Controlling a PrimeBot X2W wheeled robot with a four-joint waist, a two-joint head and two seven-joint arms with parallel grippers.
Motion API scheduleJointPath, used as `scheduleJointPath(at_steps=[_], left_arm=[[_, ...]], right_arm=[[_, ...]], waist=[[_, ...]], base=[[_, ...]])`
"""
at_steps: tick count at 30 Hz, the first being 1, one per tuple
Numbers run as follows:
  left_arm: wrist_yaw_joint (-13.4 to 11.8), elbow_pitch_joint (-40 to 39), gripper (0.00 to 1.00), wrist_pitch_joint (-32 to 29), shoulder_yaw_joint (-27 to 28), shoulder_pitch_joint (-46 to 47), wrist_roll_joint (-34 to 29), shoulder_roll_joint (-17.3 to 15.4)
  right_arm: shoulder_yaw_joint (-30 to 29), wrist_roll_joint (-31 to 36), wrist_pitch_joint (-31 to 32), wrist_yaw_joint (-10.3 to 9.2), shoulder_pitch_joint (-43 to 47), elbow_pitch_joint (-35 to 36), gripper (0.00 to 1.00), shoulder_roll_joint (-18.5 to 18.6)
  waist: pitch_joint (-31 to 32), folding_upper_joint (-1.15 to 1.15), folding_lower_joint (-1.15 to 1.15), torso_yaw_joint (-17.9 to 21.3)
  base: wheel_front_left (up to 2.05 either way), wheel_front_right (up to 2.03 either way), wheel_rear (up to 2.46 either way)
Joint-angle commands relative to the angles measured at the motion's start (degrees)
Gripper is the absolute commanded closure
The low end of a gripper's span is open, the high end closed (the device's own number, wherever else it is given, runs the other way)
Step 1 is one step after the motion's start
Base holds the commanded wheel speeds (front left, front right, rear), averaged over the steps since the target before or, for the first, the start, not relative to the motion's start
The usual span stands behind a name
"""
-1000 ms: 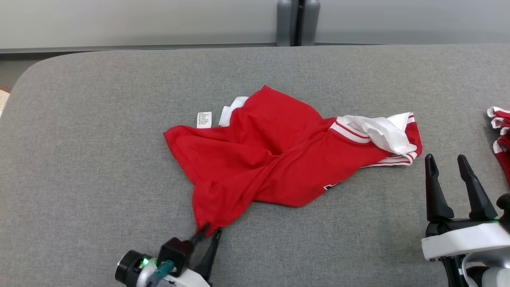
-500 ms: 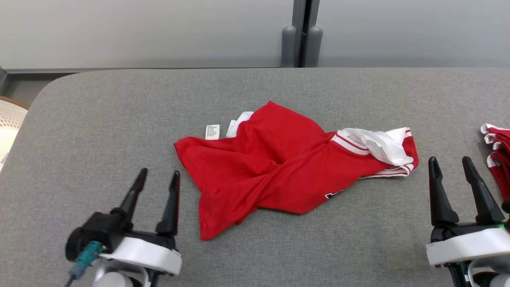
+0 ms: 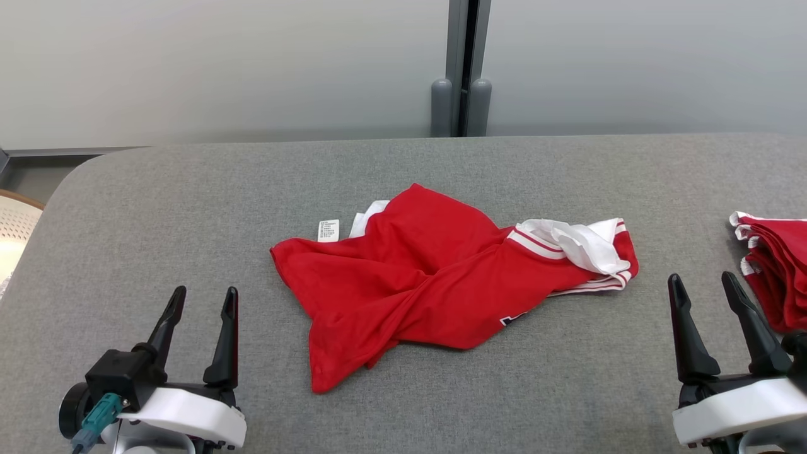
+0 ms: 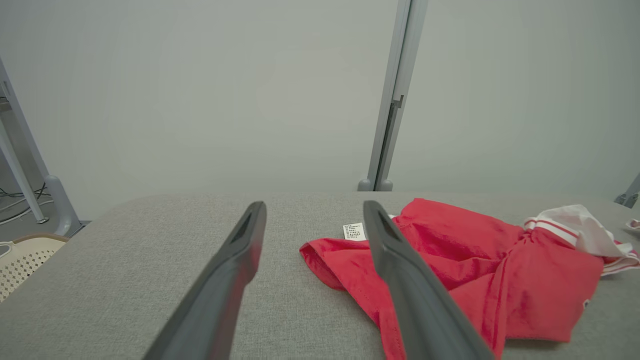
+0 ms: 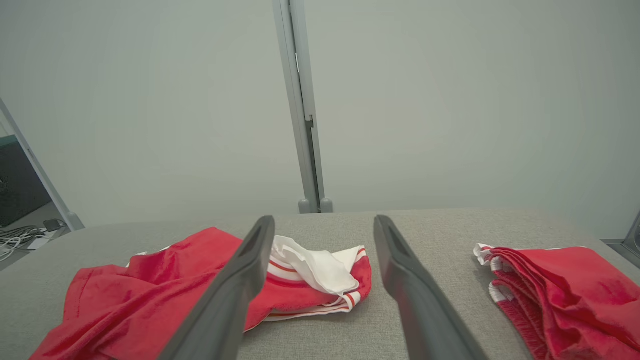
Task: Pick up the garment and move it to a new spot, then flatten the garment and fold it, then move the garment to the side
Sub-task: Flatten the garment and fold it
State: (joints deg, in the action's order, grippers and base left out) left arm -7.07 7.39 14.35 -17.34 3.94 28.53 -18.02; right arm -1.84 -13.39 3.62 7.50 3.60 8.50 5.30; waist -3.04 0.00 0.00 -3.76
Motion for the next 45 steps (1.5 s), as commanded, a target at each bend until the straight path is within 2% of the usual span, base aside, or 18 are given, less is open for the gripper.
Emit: scheduleJointPath(at_steps=[1,12,19,26,28,29,31,32,41,45], left_arm=[[0.00,0.11,0.00,0.03,0.12,-0.44,-0.04,-0.42],[0.00,0.38,0.00,-1.15,-1.54,0.26,-0.58,-0.51],[2.94,2.66,0.00,-5.61,-6.69,1.50,-0.20,1.45],[6.62,12.38,0.00,-9.80,-11.41,3.83,1.97,5.78],[7.09,15.55,0.09,-9.63,-11.35,5.01,2.62,6.81],[7.54,17.05,0.23,-9.63,-11.47,5.45,2.91,7.26],[8.22,19.75,0.63,-9.66,-11.81,6.30,3.46,8.16],[8.67,20.97,1.00,-9.62,-11.90,6.70,3.65,8.47],[10.33,28.29,1.00,-8.00,-11.41,10.78,5.18,10.21],[10.61,29.42,1.00,-6.97,-11.30,12.64,5.27,10.48]], right_arm=[[-0.11,0.37,0.34,-0.03,0.68,0.31,0.00,0.34],[-0.28,0.12,0.80,-0.03,0.69,0.44,0.00,0.23],[-0.11,-0.03,0.79,-0.03,0.32,-0.16,0.00,-0.02],[-0.19,-0.11,0.69,-0.03,-0.41,-0.83,0.00,-0.35],[-0.36,0.25,0.86,-0.03,-0.65,-1.18,0.00,-0.37],[-0.38,0.18,0.83,-0.03,-0.87,-1.29,0.00,-0.42],[-0.54,0.19,0.63,-0.03,-0.90,-1.64,0.00,-0.43],[-0.63,0.20,0.52,-0.03,-0.98,-1.86,0.00,-0.38],[-1.93,1.99,0.60,-0.03,-3.07,-4.81,0.00,1.26],[-1.33,1.71,1.25,-0.03,-6.49,-7.46,0.00,3.30]], waist=[[0.13,0.00,0.00,0.02],[0.58,0.00,0.00,-0.38],[-0.31,0.00,0.00,-0.70],[-2.37,0.00,0.00,-0.65],[-2.81,0.00,0.00,-0.50],[-3.01,0.00,0.00,-0.41],[-3.22,0.00,0.00,-0.24],[-3.35,0.00,0.00,-0.13],[-5.25,0.00,0.00,-0.05],[-7.06,0.00,0.00,-0.59]], base=[[0.00,0.00,0.00],[0.00,0.00,0.00],[0.00,0.00,0.00],[0.00,0.00,0.00],[0.00,0.00,0.00],[0.00,0.00,0.00],[0.00,0.00,0.00],[0.00,0.00,0.00],[0.00,0.00,0.00],[0.00,0.00,0.00]])
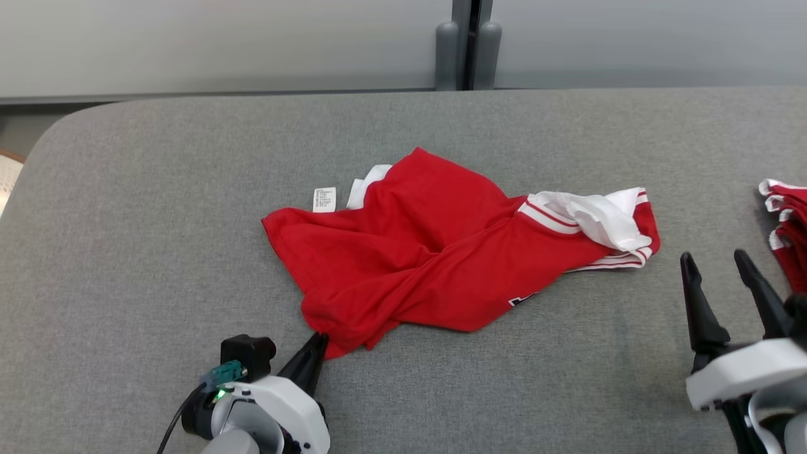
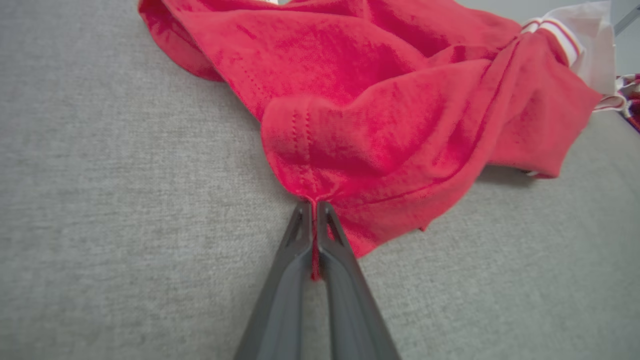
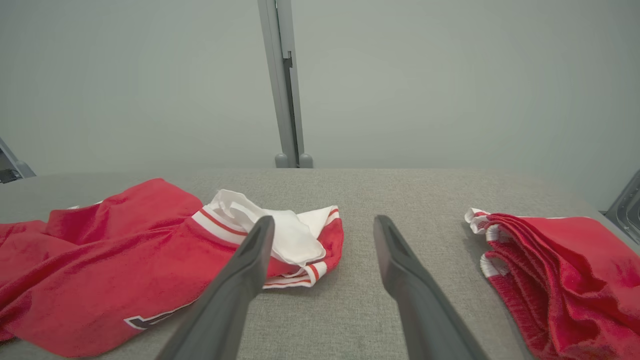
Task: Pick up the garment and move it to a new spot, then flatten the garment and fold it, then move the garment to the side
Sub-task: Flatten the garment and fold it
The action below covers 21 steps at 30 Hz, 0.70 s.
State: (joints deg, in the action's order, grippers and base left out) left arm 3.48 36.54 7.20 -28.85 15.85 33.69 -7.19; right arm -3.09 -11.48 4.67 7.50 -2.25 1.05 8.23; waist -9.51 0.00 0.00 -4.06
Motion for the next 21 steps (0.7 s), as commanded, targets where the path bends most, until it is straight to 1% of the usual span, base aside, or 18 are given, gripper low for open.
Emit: scheduleJointPath(at_steps=[1,4,8,12,17,18,19,20,21], left_arm=[[0.14,0.52,1.00,0.43,0.13,1.32,-0.05,-0.32],[0.36,0.93,1.00,1.13,-0.26,2.96,-0.56,-0.12],[0.85,1.74,1.00,2.16,-0.71,4.91,-0.97,0.27],[1.16,2.74,1.00,3.11,-0.95,6.38,-0.82,0.74],[1.26,3.69,1.00,4.30,-0.70,7.61,-0.52,0.77],[1.28,3.69,1.00,4.55,-0.62,7.89,-0.58,0.65],[1.35,3.53,1.00,5.00,-0.44,8.13,-0.60,0.53],[1.41,3.39,1.00,5.36,-0.27,8.31,-0.64,0.32],[1.37,3.23,1.00,5.72,-0.07,8.47,-0.74,0.14]], right_arm=[[0.32,-0.41,0.40,-0.03,-1.87,-1.04,0.00,0.95],[2.07,-0.78,1.18,-0.03,-5.81,-4.93,0.00,2.97],[6.56,-1.35,1.69,-0.03,-10.36,-10.50,0.00,5.52],[8.90,-1.94,1.04,-0.03,-12.96,-14.75,0.00,6.50],[11.13,-0.63,-0.34,-0.03,-16.08,-19.74,0.00,7.48],[11.68,-0.10,-0.60,-0.03,-16.82,-20.78,0.27,7.74],[12.06,-0.20,-1.06,-0.03,-17.41,-21.74,0.61,7.66],[12.44,0.11,-1.44,-0.03,-17.99,-22.56,1.00,7.71],[12.65,0.25,-2.03,-0.03,-18.60,-23.28,1.00,7.76]], waist=[[-1.18,0.00,0.00,-0.51],[-3.15,0.00,0.00,-1.50],[-5.25,0.00,0.00,-2.91],[-6.62,0.00,0.00,-3.79],[-7.79,0.00,0.00,-3.69],[-7.97,0.00,0.00,-3.59],[-8.10,0.00,0.00,-3.50],[-8.17,0.00,0.00,-3.41],[-8.18,0.00,0.00,-3.36]], base=[[0.00,0.00,0.00],[0.00,0.00,0.00],[0.00,0.00,0.00],[0.00,0.00,0.00],[0.00,0.00,0.00],[0.00,0.00,0.00],[0.00,0.00,0.00],[0.00,0.00,0.00],[0.00,0.00,0.00]])
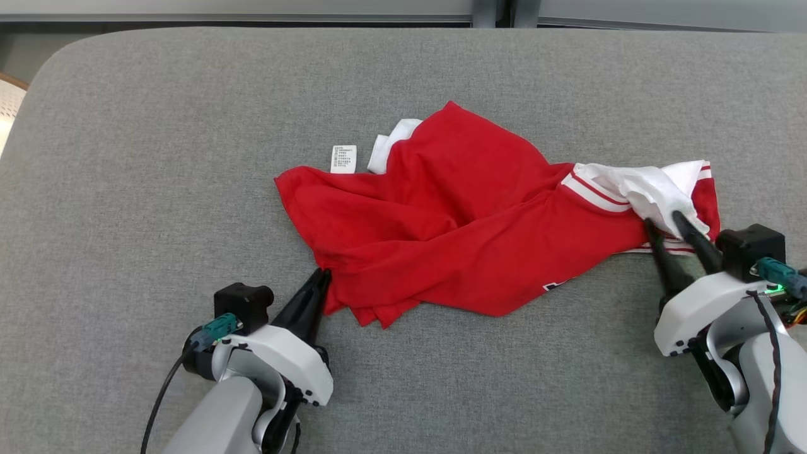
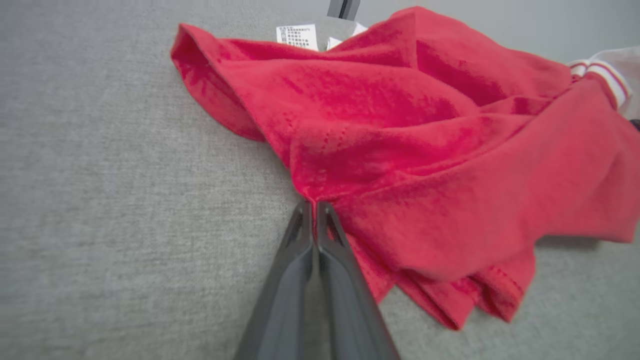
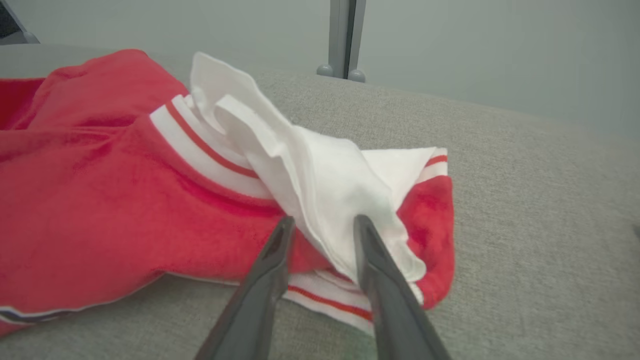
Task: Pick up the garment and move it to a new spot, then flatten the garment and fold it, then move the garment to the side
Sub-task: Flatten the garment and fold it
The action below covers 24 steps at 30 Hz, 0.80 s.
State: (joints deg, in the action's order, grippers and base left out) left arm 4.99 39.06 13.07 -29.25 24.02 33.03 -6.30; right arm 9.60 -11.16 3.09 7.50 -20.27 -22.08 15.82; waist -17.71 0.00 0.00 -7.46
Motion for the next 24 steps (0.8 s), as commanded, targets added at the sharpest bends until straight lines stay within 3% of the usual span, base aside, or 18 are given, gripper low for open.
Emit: scheduleJointPath(at_steps=[1,10,16,24], left_arm=[[-0.40,0.39,1.00,0.27,0.56,0.53,-0.24,-0.98],[-3.58,-12.63,1.00,2.11,6.35,-0.78,-2.18,-4.96],[-6.32,-26.58,1.00,2.05,9.72,-1.42,-4.03,-8.83],[-10.07,-43.68,1.00,-2.43,12.42,0.79,-5.28,-12.47]], right_arm=[[0.04,-0.90,-0.98,-0.03,-1.05,-0.71,1.00,-0.23],[-3.23,-1.98,-7.83,-0.03,-1.14,4.12,1.00,0.11],[-6.48,-1.67,-7.06,-0.03,0.38,14.97,1.00,0.25],[-10.64,-0.54,-2.33,-0.03,1.07,31.50,1.00,1.32]], waist=[[0.03,0.00,0.00,0.07],[2.73,0.00,0.00,1.31],[5.87,0.00,0.00,2.99],[8.82,0.00,0.00,4.53]], base=[[0.00,0.00,0.00],[0.00,0.00,0.00],[0.00,0.00,0.00],[0.00,0.00,0.00]])
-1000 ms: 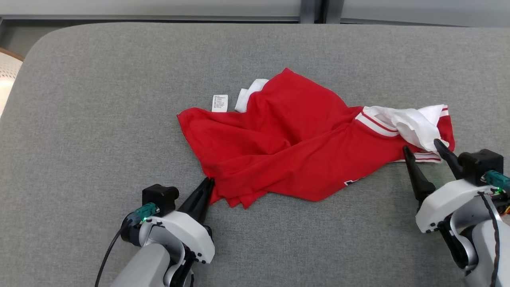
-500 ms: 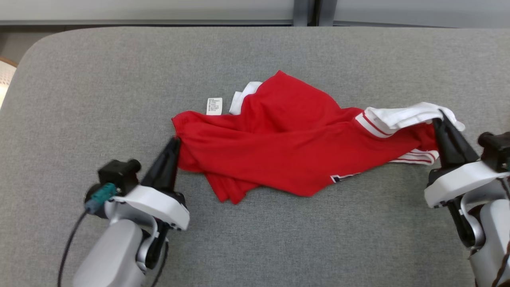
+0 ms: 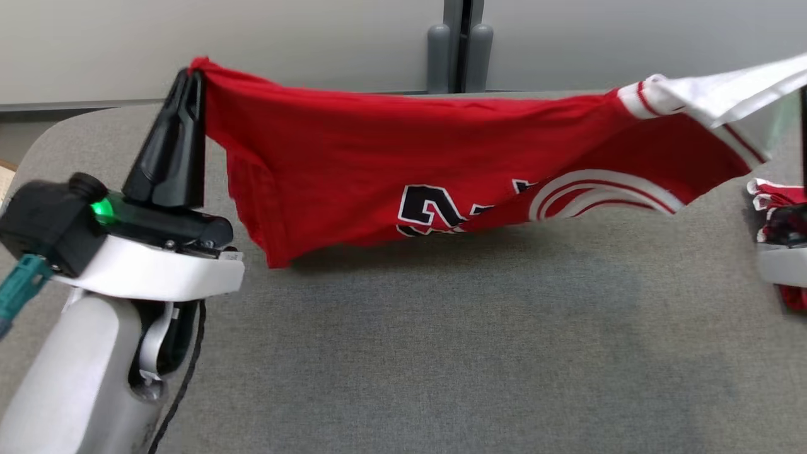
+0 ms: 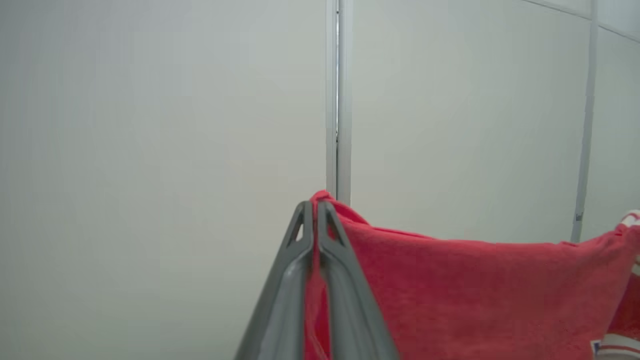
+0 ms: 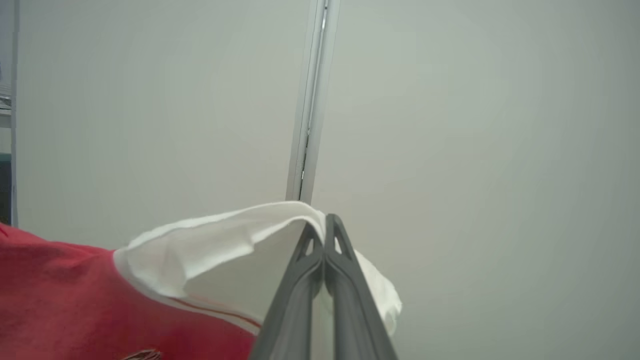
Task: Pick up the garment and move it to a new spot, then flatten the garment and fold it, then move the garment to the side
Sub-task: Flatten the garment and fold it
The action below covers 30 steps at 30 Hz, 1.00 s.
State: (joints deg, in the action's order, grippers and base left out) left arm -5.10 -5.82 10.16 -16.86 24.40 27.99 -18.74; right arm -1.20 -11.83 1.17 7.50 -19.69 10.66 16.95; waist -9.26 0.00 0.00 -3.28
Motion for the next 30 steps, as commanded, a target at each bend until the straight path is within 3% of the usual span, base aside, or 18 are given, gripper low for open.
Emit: scheduleJointPath(at_steps=[1,7,15,22,30], left_arm=[[-0.29,-0.83,1.00,-0.33,0.33,0.90,-0.43,-0.50],[-2.24,-10.44,1.00,-5.09,2.46,4.38,-1.11,-3.34],[-3.22,-13.41,1.00,-9.44,3.91,6.75,0.27,-4.79],[-1.38,-7.52,1.00,-9.95,3.38,10.81,3.06,-3.26],[2.93,9.91,1.00,-6.06,2.79,26.84,4.06,0.01]], right_arm=[[-0.59,0.28,0.38,-0.03,0.37,0.99,1.00,0.43],[-4.81,-0.15,5.22,-0.03,-1.54,10.78,1.00,2.27],[-6.33,-1.67,9.24,-0.03,-4.27,13.73,1.00,2.60],[-5.24,-4.77,9.78,-0.03,-11.57,6.55,1.00,2.67],[-0.10,-6.34,7.08,-0.04,-31.08,-7.68,1.00,4.24]], waist=[[0.82,0.00,0.00,0.55],[2.76,0.00,0.00,1.42],[3.43,0.00,0.00,2.22],[0.41,0.00,0.00,1.77],[-6.08,0.00,0.00,0.61]], base=[[0.00,0.00,0.00],[0.00,0.00,0.00],[0.00,0.00,0.00],[0.00,0.00,0.00],[0.00,0.00,0.00]])
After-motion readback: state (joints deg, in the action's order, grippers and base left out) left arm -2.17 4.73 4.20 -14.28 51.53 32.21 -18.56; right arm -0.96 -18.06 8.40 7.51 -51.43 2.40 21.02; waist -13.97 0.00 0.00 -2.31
